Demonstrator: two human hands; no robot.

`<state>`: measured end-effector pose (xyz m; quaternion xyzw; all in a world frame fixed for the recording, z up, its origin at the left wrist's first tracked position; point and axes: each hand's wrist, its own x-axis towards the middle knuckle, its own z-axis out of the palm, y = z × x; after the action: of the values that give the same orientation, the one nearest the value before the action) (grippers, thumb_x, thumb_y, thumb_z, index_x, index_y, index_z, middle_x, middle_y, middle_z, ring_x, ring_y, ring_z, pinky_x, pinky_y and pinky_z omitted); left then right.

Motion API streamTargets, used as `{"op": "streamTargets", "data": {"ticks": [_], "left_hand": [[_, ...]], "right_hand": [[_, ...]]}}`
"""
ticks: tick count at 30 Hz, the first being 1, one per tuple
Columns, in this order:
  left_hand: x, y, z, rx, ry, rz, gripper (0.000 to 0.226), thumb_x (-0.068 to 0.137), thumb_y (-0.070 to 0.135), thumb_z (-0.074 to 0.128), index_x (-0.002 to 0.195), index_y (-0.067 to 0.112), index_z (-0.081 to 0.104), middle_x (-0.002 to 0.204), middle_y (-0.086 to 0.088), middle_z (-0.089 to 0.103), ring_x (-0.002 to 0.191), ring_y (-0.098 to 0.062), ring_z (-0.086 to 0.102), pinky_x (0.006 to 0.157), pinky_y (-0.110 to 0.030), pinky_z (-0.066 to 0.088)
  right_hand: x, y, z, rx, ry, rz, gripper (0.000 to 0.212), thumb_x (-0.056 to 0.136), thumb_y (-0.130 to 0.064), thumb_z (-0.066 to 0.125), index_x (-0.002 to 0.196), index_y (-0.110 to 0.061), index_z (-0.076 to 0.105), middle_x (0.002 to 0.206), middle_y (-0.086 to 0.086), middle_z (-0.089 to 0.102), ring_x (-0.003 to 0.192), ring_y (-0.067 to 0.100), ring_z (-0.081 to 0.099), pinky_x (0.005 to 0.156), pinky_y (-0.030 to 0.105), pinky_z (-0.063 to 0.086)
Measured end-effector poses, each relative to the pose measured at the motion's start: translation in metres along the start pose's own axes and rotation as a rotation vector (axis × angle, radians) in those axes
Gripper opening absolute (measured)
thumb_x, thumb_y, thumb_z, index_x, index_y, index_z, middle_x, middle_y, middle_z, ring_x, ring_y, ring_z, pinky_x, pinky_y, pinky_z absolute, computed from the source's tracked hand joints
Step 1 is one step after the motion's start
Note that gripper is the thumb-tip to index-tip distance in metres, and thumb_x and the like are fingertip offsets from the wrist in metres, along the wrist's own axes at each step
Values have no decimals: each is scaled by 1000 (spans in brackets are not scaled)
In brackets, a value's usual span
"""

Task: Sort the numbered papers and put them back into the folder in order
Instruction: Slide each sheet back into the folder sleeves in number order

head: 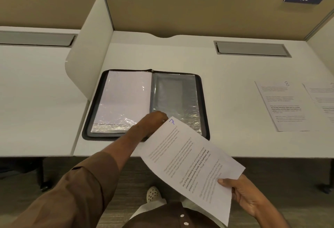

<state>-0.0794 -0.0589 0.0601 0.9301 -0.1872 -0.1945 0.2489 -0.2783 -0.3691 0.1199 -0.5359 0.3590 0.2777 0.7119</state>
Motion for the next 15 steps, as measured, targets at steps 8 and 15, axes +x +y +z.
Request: {"op": "streamTargets", "data": {"ticks": [8,15], "left_hand": [[7,0,-5,-81,65,-31,25,92,28,73,99,5,76,99,-9,71,88,-24,65,80,-37,54],[15,1,-6,-14,-21,-29,25,94,27,68,96,4,76,95,-9,72,87,-25,67,82,-43,57]], "right_hand": [[-3,4,-4,-9,22,-61,62,73,12,73,129,-10,57,113,22,72,103,42,71,96,68,49],[-3,10,-3,-19,18,-43,60,72,10,74,127,-8,57,111,22,73,102,42,72,78,59,60]]}}
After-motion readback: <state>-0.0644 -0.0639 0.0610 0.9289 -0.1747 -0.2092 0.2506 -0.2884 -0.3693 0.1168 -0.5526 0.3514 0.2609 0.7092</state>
